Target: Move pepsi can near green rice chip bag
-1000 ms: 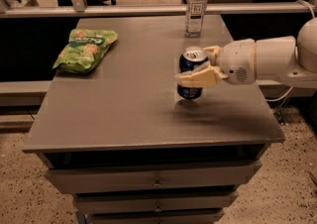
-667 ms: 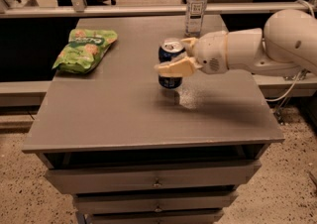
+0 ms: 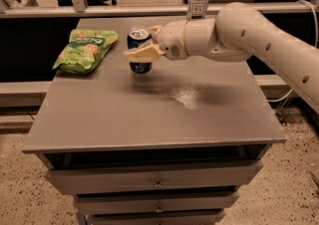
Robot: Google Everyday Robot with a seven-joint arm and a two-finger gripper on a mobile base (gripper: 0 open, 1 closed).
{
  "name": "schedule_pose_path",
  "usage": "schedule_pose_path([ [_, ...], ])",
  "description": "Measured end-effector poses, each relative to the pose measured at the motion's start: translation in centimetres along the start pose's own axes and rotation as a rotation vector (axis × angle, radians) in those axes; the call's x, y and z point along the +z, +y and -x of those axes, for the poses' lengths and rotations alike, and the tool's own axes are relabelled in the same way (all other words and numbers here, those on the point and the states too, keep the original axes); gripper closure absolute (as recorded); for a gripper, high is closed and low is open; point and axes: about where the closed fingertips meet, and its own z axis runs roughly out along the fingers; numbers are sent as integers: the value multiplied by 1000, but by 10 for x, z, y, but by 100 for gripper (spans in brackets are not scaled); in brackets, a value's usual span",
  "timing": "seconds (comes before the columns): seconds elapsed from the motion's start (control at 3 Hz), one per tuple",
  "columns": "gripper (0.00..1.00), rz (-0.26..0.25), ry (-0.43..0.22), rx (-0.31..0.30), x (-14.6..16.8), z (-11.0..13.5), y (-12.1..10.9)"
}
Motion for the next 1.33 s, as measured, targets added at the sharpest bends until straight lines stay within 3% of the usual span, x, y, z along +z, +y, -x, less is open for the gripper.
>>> schedule_pose_path([
  [0.33,99,1,-28,10,48,0,-15],
  [1.33,31,48,-81,66,116,10,-13],
])
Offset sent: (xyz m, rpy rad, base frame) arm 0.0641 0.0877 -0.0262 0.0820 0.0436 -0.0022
